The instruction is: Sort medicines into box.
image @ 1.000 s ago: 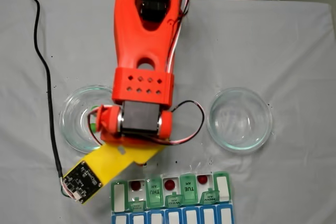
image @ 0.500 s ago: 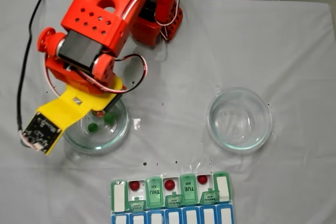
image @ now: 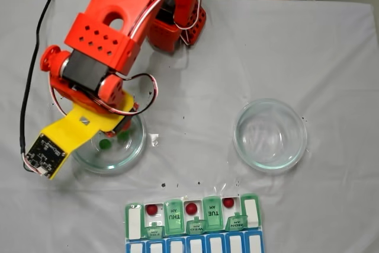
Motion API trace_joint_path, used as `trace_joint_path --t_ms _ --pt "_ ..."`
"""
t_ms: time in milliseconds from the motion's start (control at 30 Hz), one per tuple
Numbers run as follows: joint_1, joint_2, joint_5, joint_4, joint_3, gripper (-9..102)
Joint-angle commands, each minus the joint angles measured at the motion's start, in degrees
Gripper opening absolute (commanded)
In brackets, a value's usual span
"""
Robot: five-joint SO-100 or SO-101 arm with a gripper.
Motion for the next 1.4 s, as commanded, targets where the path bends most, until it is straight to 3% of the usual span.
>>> trace_joint_path --t_ms 0,433,967,1367 --pt "-1.1 1.0 1.0 -1.3 -3.3 13" --pt "-4.0 -8.8 8.7 -1.0 -9.8 18" --pt "-4.0 -5.8 13.8 -7.5 -2.4 16" --pt "-4.3 -9.2 16.5 -4.8 -4.6 16"
